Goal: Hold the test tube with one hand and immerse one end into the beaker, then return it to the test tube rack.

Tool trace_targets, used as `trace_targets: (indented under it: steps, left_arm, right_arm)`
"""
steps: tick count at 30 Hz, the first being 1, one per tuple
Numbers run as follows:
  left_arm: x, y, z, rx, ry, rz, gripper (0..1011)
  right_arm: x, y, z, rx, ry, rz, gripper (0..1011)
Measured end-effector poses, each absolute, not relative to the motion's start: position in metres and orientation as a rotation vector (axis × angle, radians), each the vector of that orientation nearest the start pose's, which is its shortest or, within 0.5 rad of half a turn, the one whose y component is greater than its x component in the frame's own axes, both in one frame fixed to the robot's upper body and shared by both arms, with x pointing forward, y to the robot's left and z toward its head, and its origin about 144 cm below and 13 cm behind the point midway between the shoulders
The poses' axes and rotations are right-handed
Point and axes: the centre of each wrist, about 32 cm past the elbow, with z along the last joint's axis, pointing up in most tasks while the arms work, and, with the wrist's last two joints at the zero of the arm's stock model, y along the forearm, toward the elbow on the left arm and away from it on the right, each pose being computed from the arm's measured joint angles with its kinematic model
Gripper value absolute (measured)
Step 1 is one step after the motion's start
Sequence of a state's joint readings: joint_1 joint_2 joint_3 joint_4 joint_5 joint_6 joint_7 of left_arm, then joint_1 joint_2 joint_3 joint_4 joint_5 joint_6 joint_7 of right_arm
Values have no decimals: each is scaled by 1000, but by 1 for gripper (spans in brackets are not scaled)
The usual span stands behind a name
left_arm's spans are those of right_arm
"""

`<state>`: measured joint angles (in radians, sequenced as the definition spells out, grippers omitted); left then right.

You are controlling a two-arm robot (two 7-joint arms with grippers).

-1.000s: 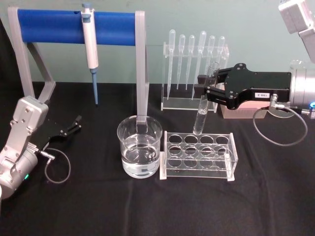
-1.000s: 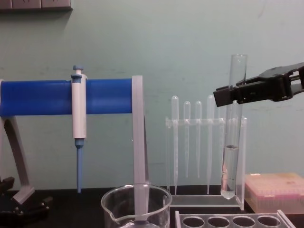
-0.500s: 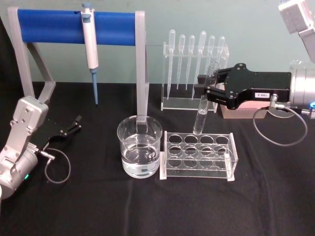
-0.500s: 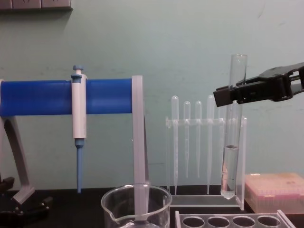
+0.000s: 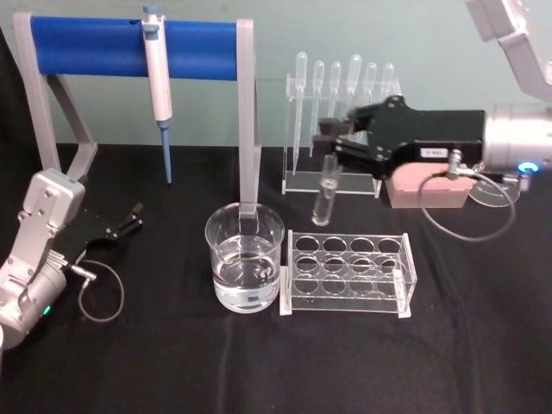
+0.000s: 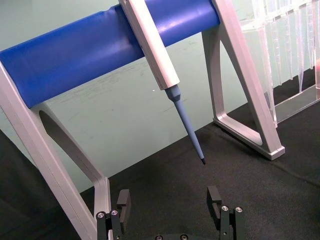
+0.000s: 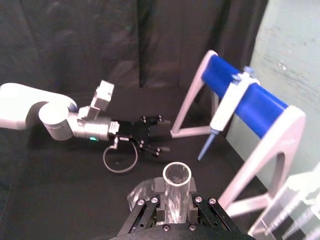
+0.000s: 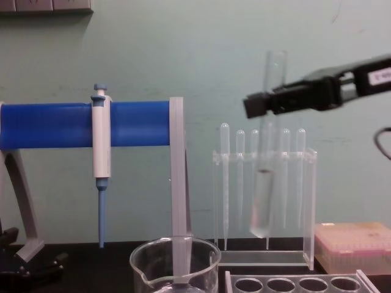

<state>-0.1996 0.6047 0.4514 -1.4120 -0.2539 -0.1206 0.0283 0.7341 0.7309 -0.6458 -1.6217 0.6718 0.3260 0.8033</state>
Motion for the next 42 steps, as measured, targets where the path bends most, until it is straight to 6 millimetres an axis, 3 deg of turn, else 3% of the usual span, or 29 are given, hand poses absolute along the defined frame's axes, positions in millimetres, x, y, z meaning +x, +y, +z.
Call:
trace_targets:
  steps: [9,18,27,42]
  left_arm:
    - [489,310,1140,304,-285,1248,1000]
    - [489,310,1140,304,-285,1248,1000]
    - [489,310,1140,304,-285,1248,1000]
    - [489,310,1140,304,-285,1248,1000]
  right_arm:
    - [573,-240,1370,-243,-142,-283,238]
    - [589,-210,1361,-244,-126,-240,238]
    - [596,-189,1340,-280,-118,-233,238]
    - [599,-185,1294,-292,-80,-235,238]
